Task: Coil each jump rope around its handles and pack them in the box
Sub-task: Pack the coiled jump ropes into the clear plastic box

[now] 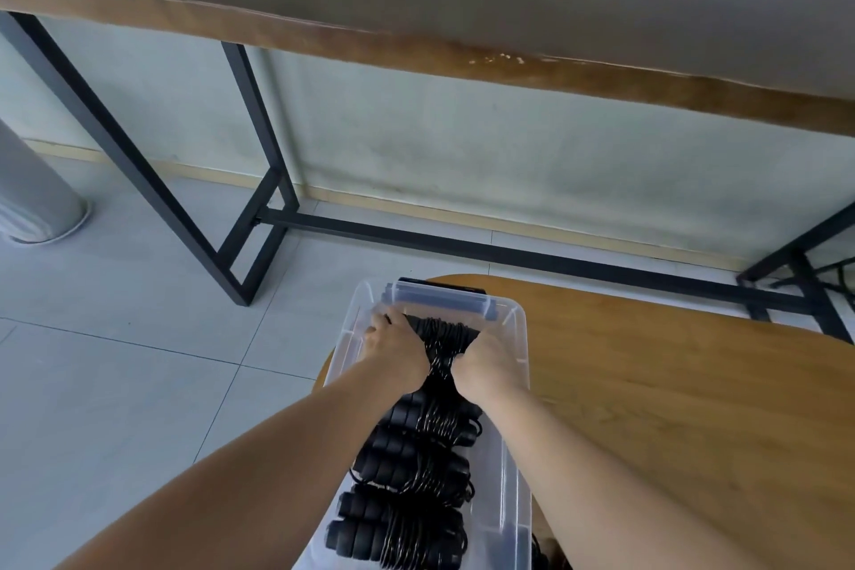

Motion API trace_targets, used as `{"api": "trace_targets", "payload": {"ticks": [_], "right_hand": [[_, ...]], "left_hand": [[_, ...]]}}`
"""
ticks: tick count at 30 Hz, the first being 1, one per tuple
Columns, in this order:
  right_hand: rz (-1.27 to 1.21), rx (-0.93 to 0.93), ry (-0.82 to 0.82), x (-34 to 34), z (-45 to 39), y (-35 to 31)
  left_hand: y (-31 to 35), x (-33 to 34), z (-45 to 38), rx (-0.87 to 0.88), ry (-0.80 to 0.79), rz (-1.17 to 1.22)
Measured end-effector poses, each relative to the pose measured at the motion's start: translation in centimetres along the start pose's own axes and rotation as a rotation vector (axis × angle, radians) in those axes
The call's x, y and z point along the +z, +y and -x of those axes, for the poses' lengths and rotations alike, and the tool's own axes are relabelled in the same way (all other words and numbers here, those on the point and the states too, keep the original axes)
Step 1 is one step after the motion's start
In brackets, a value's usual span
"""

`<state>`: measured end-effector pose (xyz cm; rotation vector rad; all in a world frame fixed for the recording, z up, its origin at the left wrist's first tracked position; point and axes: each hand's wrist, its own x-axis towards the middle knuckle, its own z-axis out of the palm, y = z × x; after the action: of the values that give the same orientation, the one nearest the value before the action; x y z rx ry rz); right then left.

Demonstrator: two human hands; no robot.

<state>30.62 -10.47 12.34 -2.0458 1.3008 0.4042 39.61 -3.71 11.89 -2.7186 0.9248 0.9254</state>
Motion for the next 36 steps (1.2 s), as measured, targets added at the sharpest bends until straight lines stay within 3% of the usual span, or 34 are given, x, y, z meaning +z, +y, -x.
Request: {"api": "trace_targets", "payload": {"ticks": [8,16,23,29,36], "right_hand": [[0.017,-0.053,0.041,-0.1,0.1,-0.7],[-0.028,-0.151,0.11,-1.9,0.5,-0.4],[-0.34,-0.191,0.201,-4.6,2.4,1.5],[-0.671,-0.107,0.277,-6.6,5.3,7.5],[-0.771,0.035,0.245,-5.2,9.9,17.8]], "left_hand": [[-0.7,0.7,-0.2,0.024,0.079,0.104],[-0.5,0.9,0.6,0.11,0.213,0.051],[0.8,-0.3,2.9,0.203,0.335,0.061],[4.6,-0.3,8.2,0.402,0.512,0.378],[10.2,5.9,15.4,0.57,0.409,0.614]]}}
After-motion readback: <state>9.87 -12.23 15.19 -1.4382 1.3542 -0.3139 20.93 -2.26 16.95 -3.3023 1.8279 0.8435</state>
